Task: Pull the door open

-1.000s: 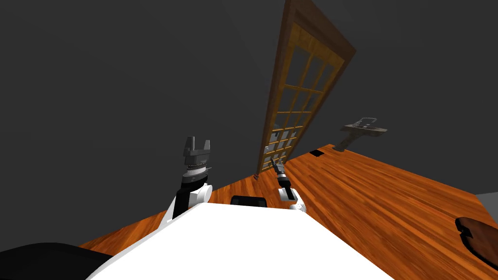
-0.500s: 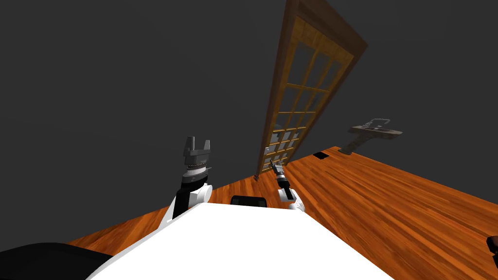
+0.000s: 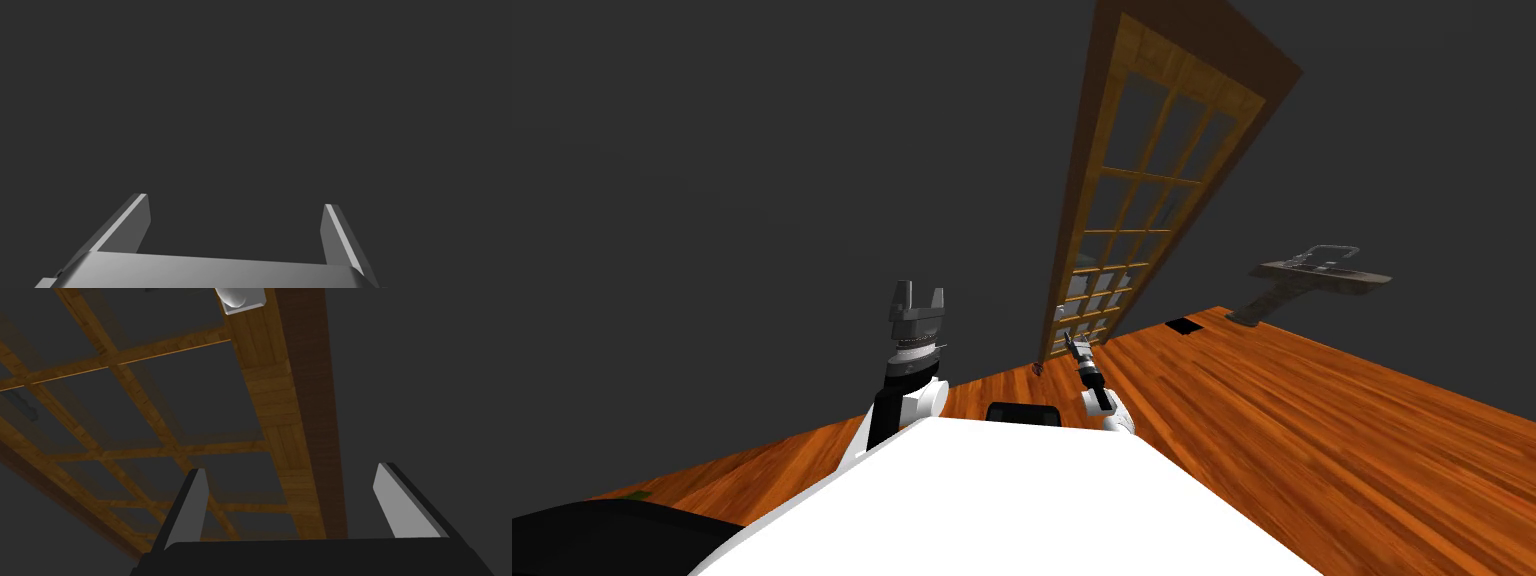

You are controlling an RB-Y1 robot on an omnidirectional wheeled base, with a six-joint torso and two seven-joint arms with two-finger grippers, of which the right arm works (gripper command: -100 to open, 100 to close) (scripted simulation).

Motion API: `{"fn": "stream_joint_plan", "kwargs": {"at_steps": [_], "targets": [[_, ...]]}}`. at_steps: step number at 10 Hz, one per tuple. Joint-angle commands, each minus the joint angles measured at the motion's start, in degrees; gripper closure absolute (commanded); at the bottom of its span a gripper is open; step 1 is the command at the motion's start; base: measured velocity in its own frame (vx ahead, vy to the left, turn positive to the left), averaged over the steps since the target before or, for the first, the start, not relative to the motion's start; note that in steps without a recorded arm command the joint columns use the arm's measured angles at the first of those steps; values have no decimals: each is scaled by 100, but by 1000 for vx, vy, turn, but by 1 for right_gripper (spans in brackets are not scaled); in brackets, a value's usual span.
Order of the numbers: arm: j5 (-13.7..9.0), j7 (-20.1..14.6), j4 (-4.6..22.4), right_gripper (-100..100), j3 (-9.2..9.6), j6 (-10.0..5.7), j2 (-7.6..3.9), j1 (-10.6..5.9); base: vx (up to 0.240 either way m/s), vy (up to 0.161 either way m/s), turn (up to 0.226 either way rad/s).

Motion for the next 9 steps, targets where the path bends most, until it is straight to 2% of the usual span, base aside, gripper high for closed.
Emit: {"fn": "stream_joint_plan", "kwargs": {"at_steps": [1, 3, 7, 8, 9], "targets": [[57, 174, 281, -100, -30, -89, -9, -108, 56, -103, 125], [93, 282, 451, -100, -48, -142, -8, -173, 29, -96, 71], [223, 669, 1060, -100, -111, -332, 5, -408, 37, -94, 93], [223, 669, 1062, -100, -111, -332, 5, -408, 33, -69, 30], [254, 761, 1209, -100, -126, -377, 8, -464, 25, -53, 72]]}}
